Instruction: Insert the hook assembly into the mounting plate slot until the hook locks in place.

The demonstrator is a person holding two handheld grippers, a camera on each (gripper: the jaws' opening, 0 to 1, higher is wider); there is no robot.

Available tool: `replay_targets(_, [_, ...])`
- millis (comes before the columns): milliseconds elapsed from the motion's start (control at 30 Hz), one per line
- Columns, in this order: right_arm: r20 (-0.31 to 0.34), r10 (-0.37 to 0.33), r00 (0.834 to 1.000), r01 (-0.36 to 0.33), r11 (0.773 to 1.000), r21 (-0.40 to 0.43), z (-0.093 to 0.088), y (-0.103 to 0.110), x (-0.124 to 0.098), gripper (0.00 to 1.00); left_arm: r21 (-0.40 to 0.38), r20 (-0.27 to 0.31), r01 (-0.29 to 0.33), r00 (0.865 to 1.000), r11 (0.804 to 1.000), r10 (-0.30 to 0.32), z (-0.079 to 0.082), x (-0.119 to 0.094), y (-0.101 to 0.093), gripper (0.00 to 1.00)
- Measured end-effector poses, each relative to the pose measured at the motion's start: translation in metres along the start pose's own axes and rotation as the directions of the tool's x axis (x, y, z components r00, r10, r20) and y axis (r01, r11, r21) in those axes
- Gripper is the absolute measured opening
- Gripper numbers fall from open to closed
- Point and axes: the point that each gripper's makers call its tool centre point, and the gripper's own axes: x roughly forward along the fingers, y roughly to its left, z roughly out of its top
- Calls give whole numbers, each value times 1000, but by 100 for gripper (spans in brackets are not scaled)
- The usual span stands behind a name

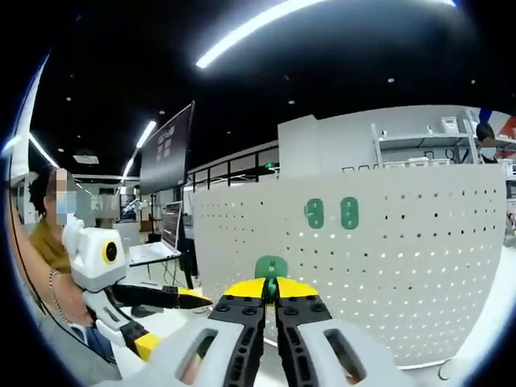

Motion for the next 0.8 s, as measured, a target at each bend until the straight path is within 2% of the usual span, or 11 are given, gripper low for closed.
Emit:
replay_targets(200, [12, -35, 999, 35, 999, 12, 9, -22, 2, 0, -5, -23, 5, 1000, 1000, -5, -10, -3, 0, 75])
replay_targets(800, [46, -119, 992, 117, 993, 32, 29, -69, 10, 0, -7, -97, 34, 995, 999, -34, -32, -16, 0, 75])
